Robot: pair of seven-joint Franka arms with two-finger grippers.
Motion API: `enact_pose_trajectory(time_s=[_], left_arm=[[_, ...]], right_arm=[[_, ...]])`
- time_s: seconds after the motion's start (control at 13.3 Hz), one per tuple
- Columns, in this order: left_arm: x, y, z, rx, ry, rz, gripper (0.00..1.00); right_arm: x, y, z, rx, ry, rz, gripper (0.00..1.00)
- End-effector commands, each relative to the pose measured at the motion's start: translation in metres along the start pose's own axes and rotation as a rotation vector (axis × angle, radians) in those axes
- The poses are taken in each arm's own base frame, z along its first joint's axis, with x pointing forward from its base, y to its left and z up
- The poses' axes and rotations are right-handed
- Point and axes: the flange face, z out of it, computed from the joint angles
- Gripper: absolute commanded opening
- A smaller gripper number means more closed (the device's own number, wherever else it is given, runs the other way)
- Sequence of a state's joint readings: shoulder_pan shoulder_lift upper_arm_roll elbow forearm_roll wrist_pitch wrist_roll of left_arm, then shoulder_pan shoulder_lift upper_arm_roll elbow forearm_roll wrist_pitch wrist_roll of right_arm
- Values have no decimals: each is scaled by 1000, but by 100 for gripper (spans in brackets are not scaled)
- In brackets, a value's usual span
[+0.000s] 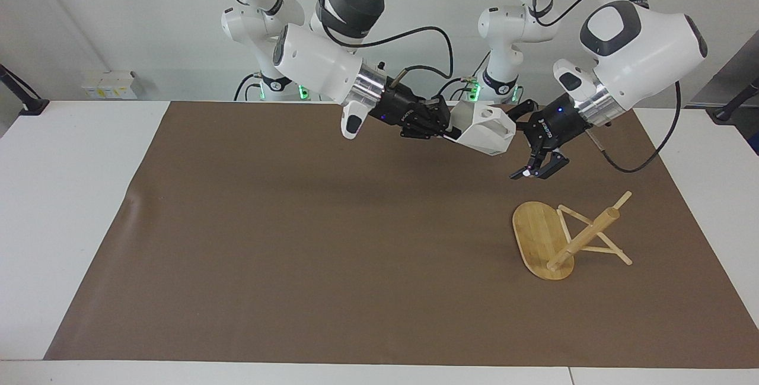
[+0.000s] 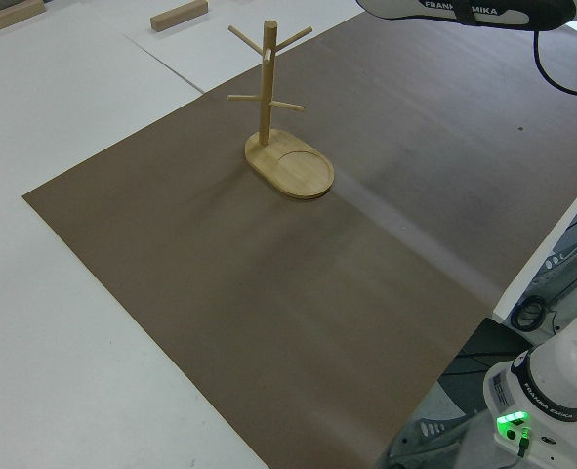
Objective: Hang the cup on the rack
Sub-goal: 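Reach the left gripper toward the cup held by the right gripper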
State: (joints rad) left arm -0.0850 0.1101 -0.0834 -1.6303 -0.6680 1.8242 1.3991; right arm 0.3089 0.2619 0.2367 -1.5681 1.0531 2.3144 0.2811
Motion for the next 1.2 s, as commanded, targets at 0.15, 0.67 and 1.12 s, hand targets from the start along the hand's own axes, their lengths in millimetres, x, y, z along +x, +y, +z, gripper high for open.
enact_pose_trajectory(time_s=[0.15, 0.67, 1.12], left_arm=[[15, -5, -2, -45, 35, 45, 100], [25, 1, -1, -65, 116, 34, 100], [10, 6, -8, -55, 112, 86, 100]], right_arm=[[0, 0, -1, -17, -9, -14, 0], [1, 1, -1, -22, -9, -17, 0], [1, 1, -1, -22, -9, -17, 0]])
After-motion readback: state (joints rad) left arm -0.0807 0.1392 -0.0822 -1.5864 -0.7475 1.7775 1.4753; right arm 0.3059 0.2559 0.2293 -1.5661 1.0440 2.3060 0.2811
